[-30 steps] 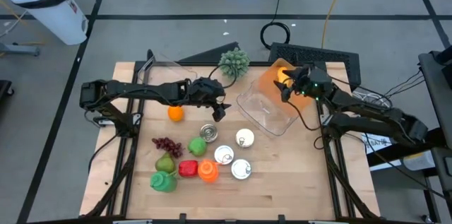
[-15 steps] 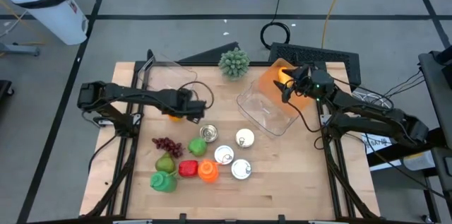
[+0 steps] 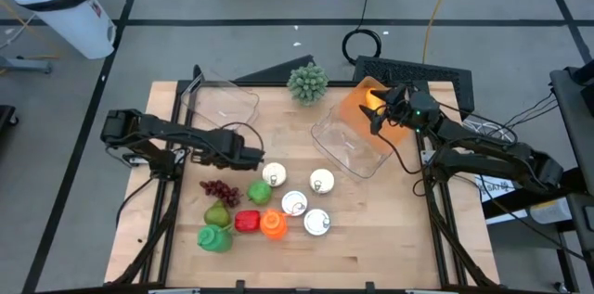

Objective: Pick & Place Food Item
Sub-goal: Put the orange into the orange bin

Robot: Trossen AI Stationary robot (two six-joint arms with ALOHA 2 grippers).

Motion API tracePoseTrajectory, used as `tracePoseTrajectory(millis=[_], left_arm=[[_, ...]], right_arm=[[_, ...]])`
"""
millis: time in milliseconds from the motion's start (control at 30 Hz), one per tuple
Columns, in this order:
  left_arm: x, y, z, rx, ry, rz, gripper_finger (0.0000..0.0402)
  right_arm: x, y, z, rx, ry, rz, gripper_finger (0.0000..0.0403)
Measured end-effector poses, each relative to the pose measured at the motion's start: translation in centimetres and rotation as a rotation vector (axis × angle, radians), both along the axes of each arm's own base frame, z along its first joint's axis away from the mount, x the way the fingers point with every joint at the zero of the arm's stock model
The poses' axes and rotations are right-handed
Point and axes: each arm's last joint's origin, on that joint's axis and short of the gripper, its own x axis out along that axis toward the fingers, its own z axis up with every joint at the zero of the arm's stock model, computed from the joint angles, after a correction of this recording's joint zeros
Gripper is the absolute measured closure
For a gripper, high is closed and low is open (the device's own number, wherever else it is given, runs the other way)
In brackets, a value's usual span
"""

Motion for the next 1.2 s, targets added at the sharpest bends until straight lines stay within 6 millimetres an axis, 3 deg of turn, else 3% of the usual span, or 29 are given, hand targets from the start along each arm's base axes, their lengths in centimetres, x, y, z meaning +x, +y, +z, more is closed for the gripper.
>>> tracePoseTrajectory(millis=[167,333,700,1200], left_arm=[[-2.0,0.2,-2.2,-0.082,0.106,0.151,0.0098],[-2.6,0.1,-2.8,-0.118,0.138,0.151,0.0068],[-0.3,0.0,-0.5,0.174,-0.039,0.014,0.0053],[1.4,1.2,-0.5,0.363,-0.201,-0.047,0.0053]], right_arm=[[0.0,0.0,-0.1,-0.003,0.019,0.003,0.0099],[0.0,0.0,-0.1,-0.004,0.02,0.003,0.0099],[0.0,0.0,0.0,-0.003,0.008,0.001,0.0099],[0.0,0.0,0.0,-0.002,0.008,-0.001,0.0099]])
